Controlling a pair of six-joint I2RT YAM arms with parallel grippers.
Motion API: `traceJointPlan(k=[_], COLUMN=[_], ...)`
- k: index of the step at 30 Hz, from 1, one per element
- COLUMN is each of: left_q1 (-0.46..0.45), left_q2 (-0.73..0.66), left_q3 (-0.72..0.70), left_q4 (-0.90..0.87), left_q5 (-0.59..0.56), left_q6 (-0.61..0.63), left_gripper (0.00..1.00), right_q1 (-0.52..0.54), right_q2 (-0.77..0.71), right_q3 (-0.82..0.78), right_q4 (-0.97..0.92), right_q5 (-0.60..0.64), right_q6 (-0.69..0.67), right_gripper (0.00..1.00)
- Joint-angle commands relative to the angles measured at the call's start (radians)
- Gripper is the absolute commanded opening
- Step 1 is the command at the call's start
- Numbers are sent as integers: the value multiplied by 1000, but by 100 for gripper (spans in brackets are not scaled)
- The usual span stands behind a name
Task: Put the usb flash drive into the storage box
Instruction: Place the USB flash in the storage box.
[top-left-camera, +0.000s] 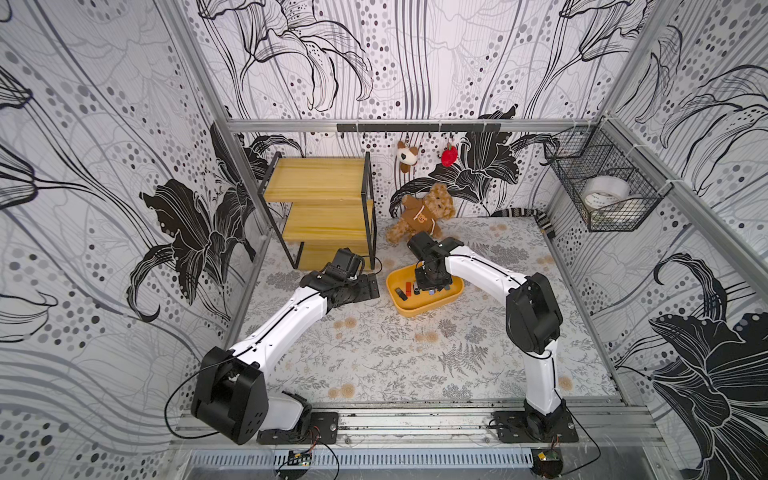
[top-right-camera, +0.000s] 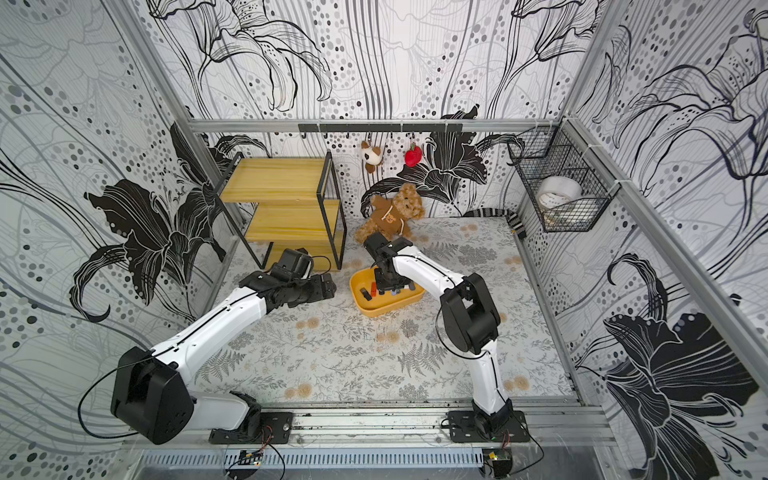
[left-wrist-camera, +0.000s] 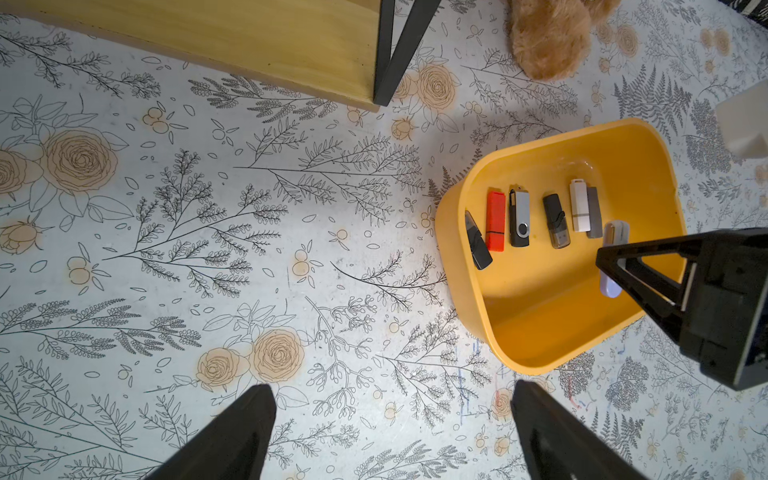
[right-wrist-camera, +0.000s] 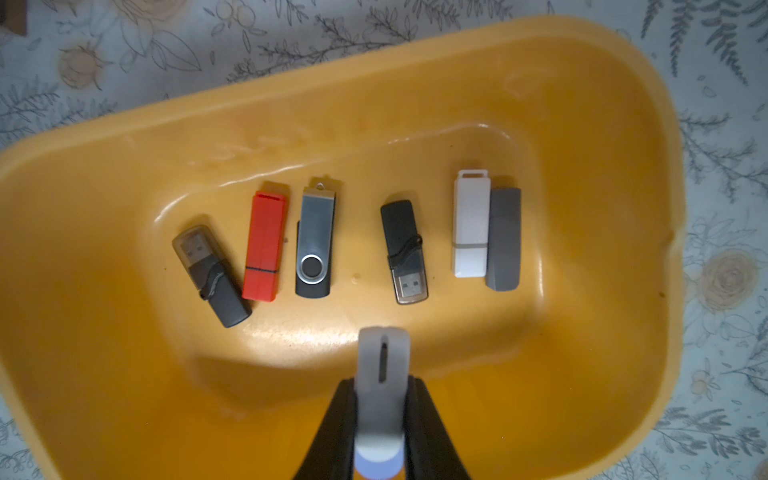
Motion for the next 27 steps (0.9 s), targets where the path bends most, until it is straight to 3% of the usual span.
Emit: traceJointPlan(k=[1,27], left_q1=[11,12], left_q2=[-1,-5], left_q3=[-9,-31], left_q4=[12,23], left_q5=[5,7], left_q6=[21,2], left_gripper=[94,95], right_q1=[1,-19], right_q2=[44,87], right_q3=[44,48], right_q4=[-4,1], right_q5=[-18,6], right_q6=[-14,-66], right_gripper=[0,0])
